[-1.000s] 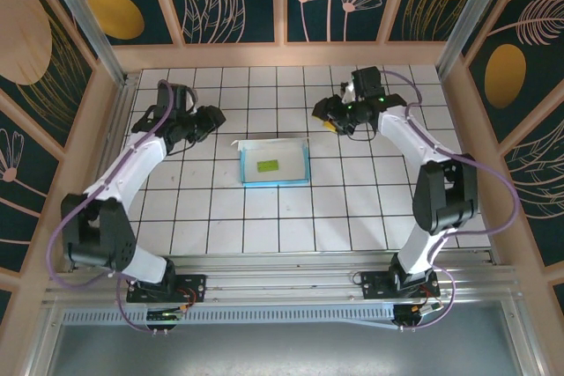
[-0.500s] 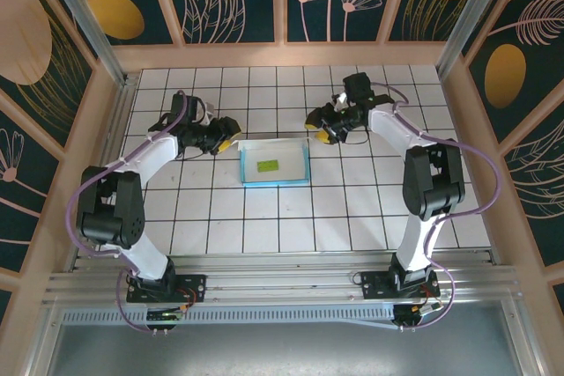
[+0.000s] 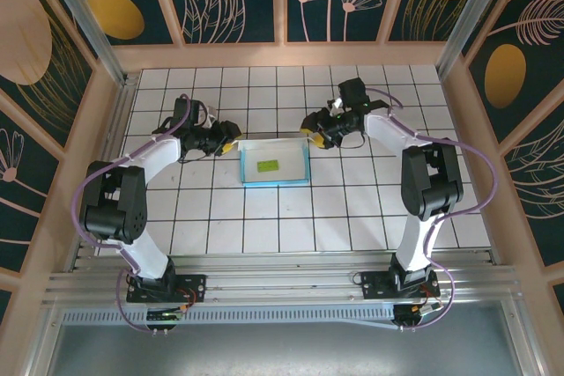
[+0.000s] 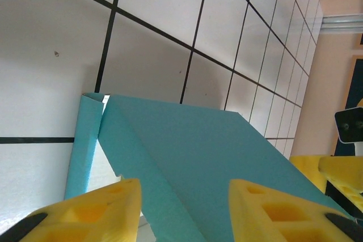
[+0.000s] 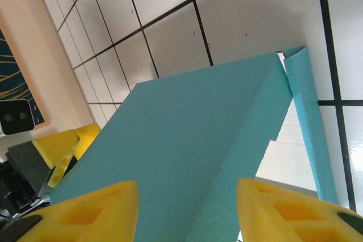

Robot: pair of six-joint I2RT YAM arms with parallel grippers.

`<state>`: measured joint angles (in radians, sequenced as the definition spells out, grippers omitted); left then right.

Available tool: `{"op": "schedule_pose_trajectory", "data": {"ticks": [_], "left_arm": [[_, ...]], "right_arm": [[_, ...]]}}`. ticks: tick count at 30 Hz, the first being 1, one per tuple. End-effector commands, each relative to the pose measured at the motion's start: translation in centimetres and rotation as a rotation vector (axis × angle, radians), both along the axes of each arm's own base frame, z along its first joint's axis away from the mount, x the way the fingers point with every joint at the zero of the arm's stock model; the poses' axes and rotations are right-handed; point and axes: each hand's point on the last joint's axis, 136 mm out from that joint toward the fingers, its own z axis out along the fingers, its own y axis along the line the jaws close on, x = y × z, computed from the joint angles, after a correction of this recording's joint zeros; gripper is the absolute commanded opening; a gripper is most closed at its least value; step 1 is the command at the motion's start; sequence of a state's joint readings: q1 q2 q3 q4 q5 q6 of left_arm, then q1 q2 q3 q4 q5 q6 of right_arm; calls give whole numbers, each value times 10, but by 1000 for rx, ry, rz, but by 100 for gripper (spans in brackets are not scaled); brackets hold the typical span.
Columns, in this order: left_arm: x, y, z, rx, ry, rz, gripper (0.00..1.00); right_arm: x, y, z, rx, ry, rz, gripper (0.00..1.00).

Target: Fold the paper box

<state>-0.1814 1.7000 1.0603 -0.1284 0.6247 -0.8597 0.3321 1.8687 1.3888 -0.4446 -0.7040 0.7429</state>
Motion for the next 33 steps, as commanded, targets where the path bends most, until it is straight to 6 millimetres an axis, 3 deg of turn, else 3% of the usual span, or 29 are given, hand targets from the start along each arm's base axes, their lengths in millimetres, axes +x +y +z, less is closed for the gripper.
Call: {"op": "schedule_pose_trajectory", "data": {"ticks": [1,13,27,33], "left_arm": [[-1,-5,0,-44,10,-7,42],[-4,-8,-18,-67,54,-17,34],[-7,-10,-24,-78,66,-22,23],[-7,-11,-24,-88,65,-22,21]], "right_arm": [[-6,10,-10,18,24,19,48],[-10,14,-20,14,33,27,44],[-14,22,-27,23,47,34,31],[-16,25,-29,18,43,41,31]]}}
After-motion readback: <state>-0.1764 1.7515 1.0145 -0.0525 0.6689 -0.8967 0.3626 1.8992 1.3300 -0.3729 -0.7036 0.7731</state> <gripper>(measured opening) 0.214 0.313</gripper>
